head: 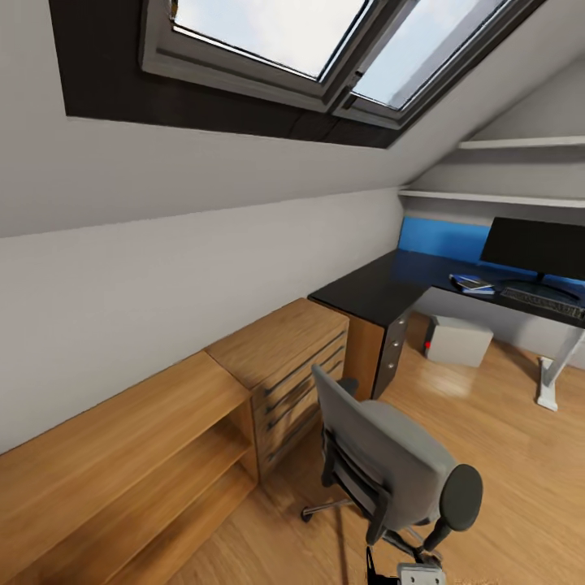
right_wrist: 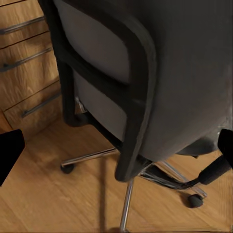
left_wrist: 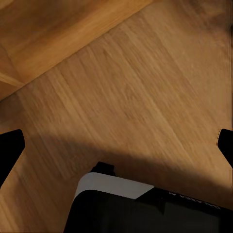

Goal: In the bedroom, organize the workspace by keeping the computer under the desk, ensuring the monitor is on the desk, placing the keyboard on the desk next to the monitor, placing the mouse on the desk next to the keyboard, moving the folder from the swivel chair onto the desk next to the mouse, stacking the notebook on top of the folder with the pen on top of the notebook, and positioning the swivel chair next to the desk.

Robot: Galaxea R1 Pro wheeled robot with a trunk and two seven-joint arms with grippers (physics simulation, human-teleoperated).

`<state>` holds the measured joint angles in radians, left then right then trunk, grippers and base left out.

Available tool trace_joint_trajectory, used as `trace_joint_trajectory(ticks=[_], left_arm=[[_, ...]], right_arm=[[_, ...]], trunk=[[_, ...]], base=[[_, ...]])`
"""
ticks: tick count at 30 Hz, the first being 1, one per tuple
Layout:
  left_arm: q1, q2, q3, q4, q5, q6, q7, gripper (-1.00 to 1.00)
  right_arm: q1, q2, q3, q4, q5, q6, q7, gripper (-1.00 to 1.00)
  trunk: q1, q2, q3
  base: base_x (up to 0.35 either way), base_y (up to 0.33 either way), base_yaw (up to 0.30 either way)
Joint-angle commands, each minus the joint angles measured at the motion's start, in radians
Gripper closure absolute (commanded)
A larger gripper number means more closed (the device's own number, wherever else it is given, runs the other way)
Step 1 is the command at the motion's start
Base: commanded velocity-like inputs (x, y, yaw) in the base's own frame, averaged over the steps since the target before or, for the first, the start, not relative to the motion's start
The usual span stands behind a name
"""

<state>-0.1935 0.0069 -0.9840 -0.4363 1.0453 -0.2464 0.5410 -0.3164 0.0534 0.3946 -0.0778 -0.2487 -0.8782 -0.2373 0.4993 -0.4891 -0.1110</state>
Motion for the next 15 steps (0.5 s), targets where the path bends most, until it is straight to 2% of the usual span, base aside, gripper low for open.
trace_joint_trajectory(ticks=[1,8,15], left_arm=[[-0.001,0.001,-0.008,-0.001,0.01,-0.007,0.005,-1.0],[-0.001,0.001,-0.008,-0.001,0.01,-0.007,0.005,-1.0],[-0.001,0.001,-0.008,-0.001,0.01,-0.007,0.005,-1.0]], right_arm=[[-0.001,0.0,0.009,0.001,-0.007,-0.003,-0.003,-1.0],[-0.001,0.0,0.009,0.001,-0.007,-0.004,-0.001,-1.0],[-0.001,0.0,0.009,0.004,-0.001,-0.004,0.003,-1.0]], trunk=[[0.0,-0.002,-0.002],[0.0,-0.002,-0.002],[0.0,-0.002,-0.002]], base=[[0.001,0.0,-0.3],[0.0,0.037,-0.3],[0.0,0.202,-0.3]])
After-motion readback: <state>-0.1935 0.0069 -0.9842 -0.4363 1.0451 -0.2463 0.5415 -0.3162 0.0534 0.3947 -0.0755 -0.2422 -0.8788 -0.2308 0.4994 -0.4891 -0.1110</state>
